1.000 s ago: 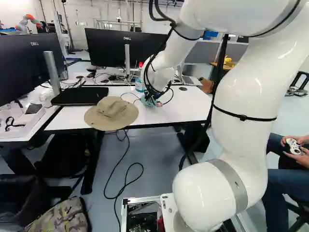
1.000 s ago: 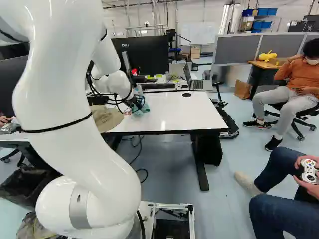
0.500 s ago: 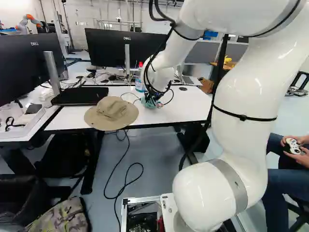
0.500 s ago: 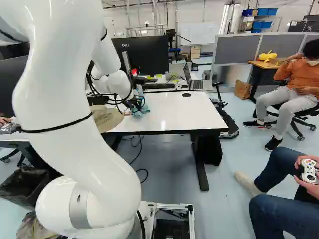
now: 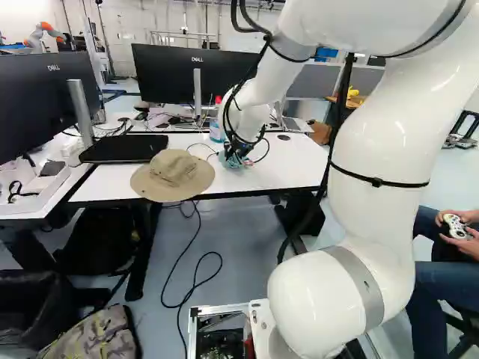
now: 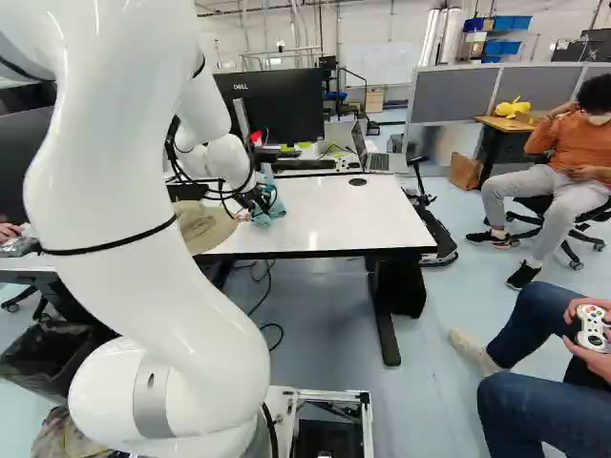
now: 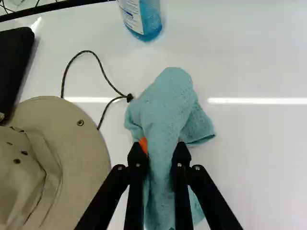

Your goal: Clean the table with the green towel

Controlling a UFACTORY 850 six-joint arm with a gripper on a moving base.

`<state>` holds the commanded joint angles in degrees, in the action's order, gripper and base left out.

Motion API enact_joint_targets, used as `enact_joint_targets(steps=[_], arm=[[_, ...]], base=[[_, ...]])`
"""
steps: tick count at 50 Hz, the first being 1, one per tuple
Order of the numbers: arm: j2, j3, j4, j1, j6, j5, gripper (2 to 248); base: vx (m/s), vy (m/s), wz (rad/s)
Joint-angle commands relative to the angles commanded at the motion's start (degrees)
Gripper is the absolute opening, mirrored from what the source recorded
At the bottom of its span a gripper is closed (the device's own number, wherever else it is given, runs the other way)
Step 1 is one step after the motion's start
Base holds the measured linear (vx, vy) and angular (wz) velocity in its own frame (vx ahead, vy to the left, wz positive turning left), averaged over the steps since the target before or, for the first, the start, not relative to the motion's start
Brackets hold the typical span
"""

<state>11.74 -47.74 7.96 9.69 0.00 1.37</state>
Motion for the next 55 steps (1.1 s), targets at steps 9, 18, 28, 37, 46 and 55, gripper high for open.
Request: enact_joint_targets(steps=[9,18,28,37,46,55], arm=[[0.0,0.0,0.0,0.0,0.0,0.31,62],[0.0,0.0,0.0,0.0,0.0,0.31,62],[0.0,0.0,0.0,0.0,0.0,0.31,62],[0.28,-0.32,0.0,-0.01,0.0,0.31,62],[1.84,-2.16,0.0,0.52,0.0,0.31,62],[2.0,-2.36,0.0,2.03,0.0,0.31,62]], base=[[0.0,0.0,0.0],[0.0,0.0,0.0],[0.0,0.0,0.0],[0.0,0.0,0.0],[0.0,0.0,0.0],[0.0,0.0,0.0]])
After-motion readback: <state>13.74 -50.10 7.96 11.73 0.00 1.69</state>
